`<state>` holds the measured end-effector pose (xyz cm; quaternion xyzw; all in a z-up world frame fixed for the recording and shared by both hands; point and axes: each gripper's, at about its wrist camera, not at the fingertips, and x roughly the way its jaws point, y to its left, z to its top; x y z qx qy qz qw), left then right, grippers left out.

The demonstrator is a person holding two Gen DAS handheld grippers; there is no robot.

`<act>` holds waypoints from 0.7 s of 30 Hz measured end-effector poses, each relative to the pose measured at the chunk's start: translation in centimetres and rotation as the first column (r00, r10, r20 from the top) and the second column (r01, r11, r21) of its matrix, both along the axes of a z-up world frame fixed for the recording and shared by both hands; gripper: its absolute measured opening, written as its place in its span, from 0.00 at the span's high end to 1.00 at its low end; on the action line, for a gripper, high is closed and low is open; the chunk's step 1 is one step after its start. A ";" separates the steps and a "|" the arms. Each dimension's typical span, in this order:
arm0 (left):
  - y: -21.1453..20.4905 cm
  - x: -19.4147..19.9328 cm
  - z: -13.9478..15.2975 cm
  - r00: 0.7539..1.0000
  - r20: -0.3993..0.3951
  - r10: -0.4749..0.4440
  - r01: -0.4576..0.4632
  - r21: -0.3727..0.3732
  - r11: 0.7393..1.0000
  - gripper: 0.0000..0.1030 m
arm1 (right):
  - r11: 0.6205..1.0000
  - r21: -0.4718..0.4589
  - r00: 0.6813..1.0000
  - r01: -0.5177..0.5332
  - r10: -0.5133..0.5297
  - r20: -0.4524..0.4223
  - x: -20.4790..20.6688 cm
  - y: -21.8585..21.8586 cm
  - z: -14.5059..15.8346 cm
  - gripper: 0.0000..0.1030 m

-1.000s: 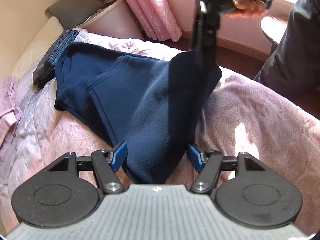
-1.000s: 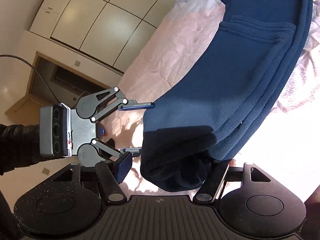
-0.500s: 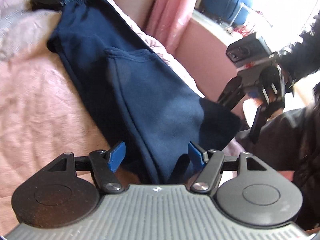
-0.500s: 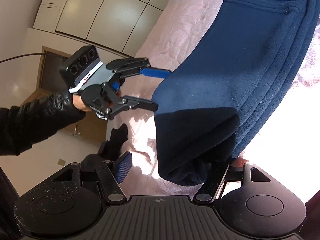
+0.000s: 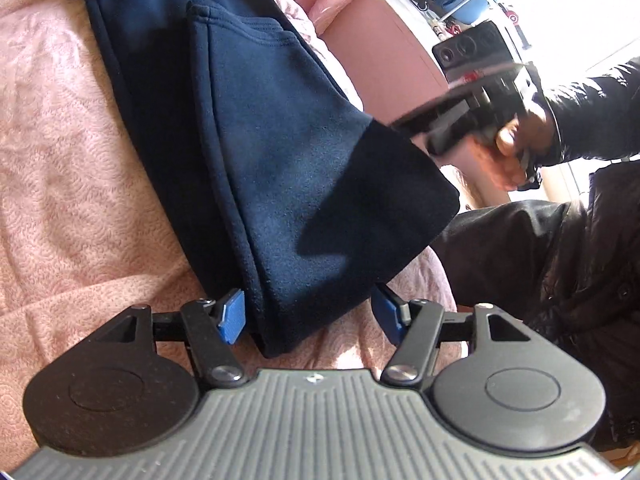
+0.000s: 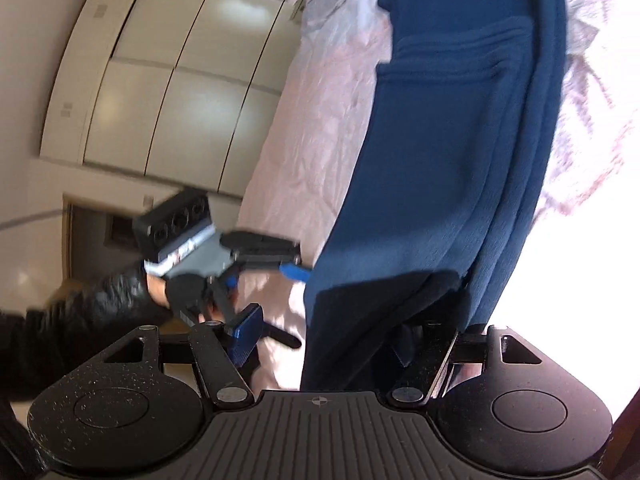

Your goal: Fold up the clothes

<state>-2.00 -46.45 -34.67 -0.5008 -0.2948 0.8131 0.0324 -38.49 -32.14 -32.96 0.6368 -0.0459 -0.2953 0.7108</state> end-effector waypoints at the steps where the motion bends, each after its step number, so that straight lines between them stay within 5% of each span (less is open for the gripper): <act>1: 0.1 0.1 0.1 1.000 -0.003 0.008 -0.008 -0.008 1.000 0.42 | 0.999 0.000 0.999 0.045 -0.045 -0.006 -0.5 -0.8 0.1 0.33; 9: 1.4 0.8 0.1 0.999 -0.025 0.047 -0.048 -0.050 0.998 0.42 | 0.953 0.082 0.955 0.293 -0.287 -0.071 -4.6 -6.4 -1.3 0.35; 11: 1.6 1.0 0.6 0.996 -0.044 0.072 -0.075 -0.056 0.996 0.42 | 0.948 0.100 0.950 0.301 -0.288 -0.123 -5.1 -7.6 -1.1 0.89; 16: 1.0 1.4 1.1 0.979 -0.100 0.176 -0.182 -0.047 0.982 0.42 | 0.950 -0.089 0.940 0.299 -0.310 -0.140 -6.3 -8.4 2.7 0.93; 21: 0.7 1.0 -0.1 0.979 -0.068 0.190 -0.194 -0.058 0.979 0.40 | 0.949 -0.002 0.911 0.315 -0.303 -0.279 -6.9 -9.3 -0.5 0.93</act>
